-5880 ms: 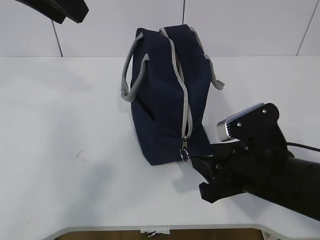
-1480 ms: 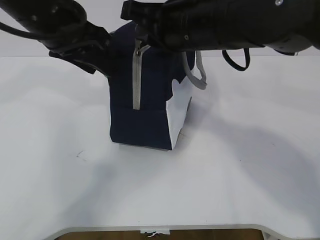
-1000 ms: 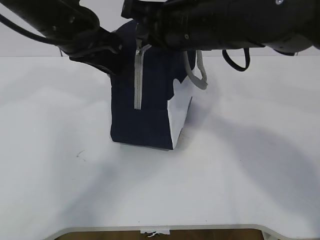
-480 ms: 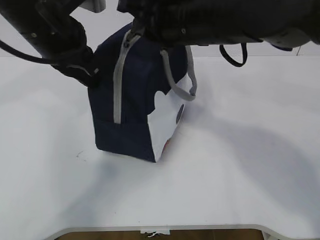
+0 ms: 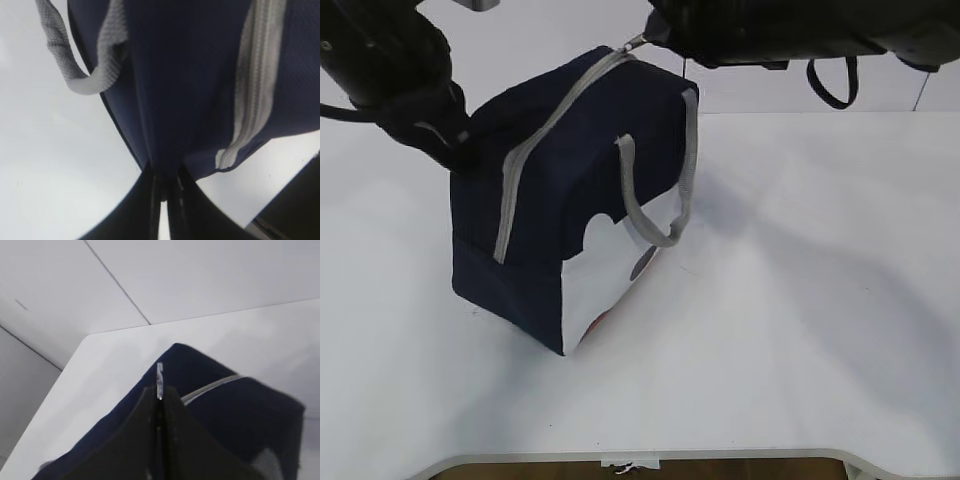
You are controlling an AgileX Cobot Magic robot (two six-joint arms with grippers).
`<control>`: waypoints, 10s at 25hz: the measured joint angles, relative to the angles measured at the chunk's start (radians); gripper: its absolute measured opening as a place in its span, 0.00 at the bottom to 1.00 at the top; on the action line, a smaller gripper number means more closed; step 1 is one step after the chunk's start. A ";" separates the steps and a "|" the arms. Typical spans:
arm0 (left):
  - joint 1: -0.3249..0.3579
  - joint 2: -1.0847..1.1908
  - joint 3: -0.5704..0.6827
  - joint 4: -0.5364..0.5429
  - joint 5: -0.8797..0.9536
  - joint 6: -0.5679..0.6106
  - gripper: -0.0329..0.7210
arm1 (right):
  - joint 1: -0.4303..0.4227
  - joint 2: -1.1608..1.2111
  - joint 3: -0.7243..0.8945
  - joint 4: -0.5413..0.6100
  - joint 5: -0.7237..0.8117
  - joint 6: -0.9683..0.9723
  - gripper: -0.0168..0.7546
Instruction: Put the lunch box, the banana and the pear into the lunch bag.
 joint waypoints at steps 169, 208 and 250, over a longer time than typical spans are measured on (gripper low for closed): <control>0.043 0.418 -0.600 -0.168 -0.002 -0.055 0.06 | -0.236 0.481 -0.534 0.223 0.549 -0.220 0.60; 0.051 0.226 -0.587 -0.084 0.136 -0.203 0.51 | -0.236 0.104 -0.525 -0.328 1.176 -0.220 0.68; 0.051 -1.284 0.539 -0.046 0.157 -0.214 0.41 | -0.236 -1.466 0.512 -0.325 1.203 -0.190 0.68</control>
